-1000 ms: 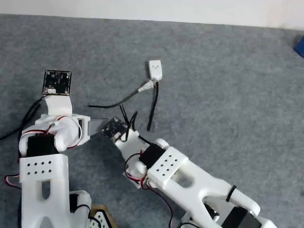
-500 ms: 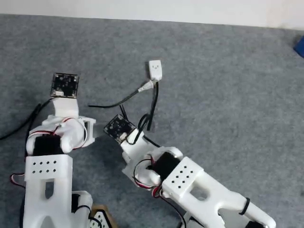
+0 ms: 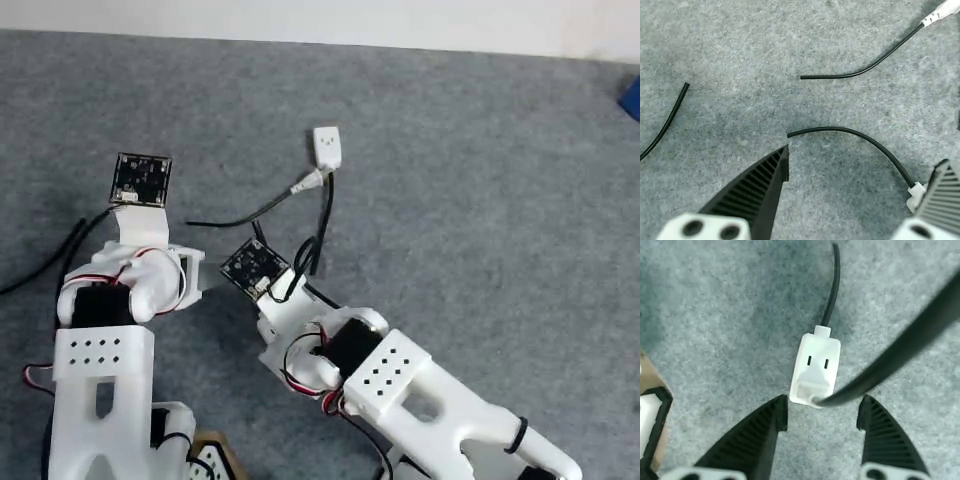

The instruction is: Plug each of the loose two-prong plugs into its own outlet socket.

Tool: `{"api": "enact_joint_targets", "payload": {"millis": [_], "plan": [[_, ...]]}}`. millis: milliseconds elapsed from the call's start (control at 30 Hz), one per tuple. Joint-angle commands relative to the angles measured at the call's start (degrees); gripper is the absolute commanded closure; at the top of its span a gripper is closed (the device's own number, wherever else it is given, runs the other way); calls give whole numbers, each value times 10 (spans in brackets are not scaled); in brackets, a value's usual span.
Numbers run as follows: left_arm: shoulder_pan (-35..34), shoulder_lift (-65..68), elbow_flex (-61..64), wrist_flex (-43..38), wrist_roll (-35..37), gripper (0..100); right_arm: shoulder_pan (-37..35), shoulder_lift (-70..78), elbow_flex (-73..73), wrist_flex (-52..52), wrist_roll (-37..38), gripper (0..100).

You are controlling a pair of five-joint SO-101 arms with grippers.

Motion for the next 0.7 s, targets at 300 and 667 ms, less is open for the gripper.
{"api": "enact_joint_targets", "payload": {"millis": [300,667], "plan": [[8,-7,-3,-11,-5,575,6,74,-8,-48,7,967],[8,-7,-2,-11,-5,575,7,81,-2,-55,4,987]]}}
